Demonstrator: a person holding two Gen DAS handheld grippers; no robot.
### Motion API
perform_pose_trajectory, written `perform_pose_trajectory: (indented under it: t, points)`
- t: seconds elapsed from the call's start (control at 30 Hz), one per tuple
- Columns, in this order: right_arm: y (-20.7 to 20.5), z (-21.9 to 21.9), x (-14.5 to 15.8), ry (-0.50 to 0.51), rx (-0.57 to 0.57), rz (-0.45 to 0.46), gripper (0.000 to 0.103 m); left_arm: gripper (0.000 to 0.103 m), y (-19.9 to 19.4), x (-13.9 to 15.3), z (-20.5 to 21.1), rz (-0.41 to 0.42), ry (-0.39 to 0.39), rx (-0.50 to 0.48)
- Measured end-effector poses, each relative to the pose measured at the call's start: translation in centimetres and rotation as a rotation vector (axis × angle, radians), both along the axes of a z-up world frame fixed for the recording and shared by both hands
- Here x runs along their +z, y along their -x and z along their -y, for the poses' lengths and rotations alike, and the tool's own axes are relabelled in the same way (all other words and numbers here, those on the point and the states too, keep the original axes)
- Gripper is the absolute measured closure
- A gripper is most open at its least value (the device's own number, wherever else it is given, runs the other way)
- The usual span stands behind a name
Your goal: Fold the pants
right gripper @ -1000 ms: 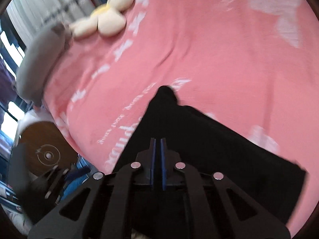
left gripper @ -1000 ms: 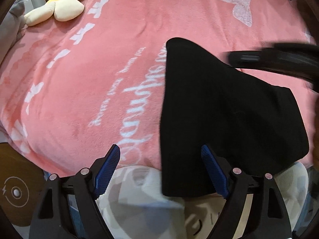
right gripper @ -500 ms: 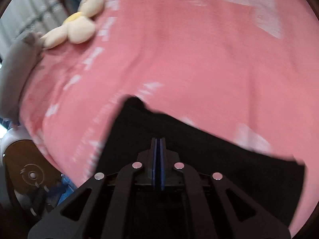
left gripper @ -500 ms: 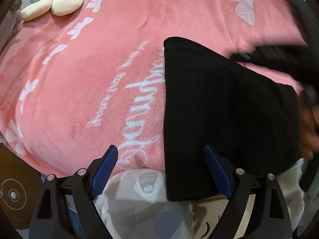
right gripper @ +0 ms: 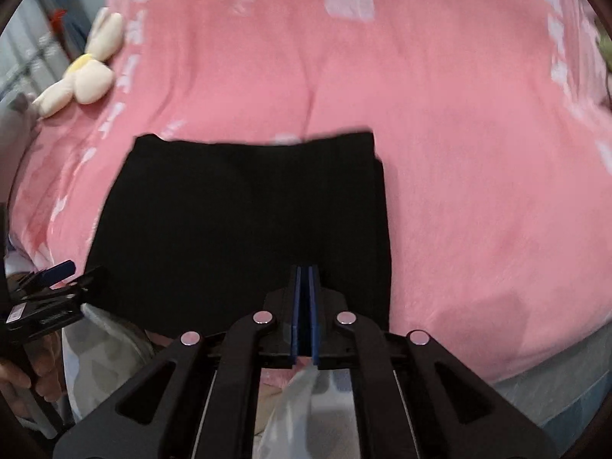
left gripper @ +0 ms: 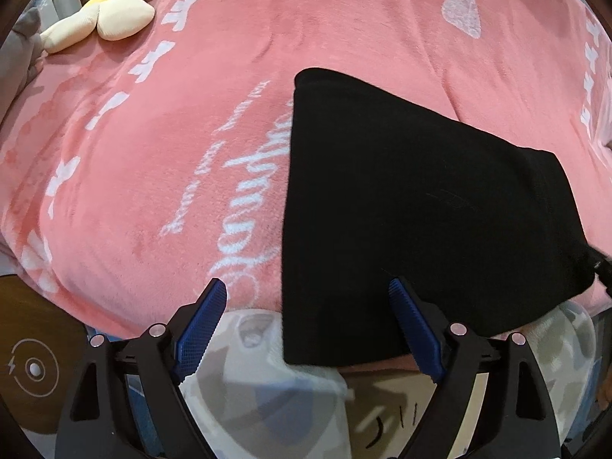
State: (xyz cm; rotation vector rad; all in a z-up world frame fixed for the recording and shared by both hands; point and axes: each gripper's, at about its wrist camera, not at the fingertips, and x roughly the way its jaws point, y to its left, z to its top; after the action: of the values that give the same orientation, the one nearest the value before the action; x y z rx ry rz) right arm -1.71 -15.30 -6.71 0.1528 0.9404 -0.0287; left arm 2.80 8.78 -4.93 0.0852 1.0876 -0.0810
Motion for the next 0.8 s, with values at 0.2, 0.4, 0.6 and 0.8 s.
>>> perform_pose_trajectory:
  t: [0.2,0.4,0.6,0.8]
  points:
    - [1.5,2.0,-0.5,-0.117,-0.059,0.004,0.096,0.018,0.6,0.2,0.0,-0.015,0.026,-0.001]
    - [1.3,4.6,-0.5,-0.143,-0.135,0.015,0.046,0.018,-0.8,-0.8,-1.6,-0.090,0.226,0.054]
    - [-1.0,4.5,-4.3,-0.323,-0.146,-0.101,0.037,0.016,-3.0,-3.3,-1.1,-0.166,0.323,0.070]
    - [-1.8,5.7,-5.8,-0.481,-0.167,-0.143,0.028,0.005,-4.9,-4.7,-0.3,-0.170,0.356,0.053]
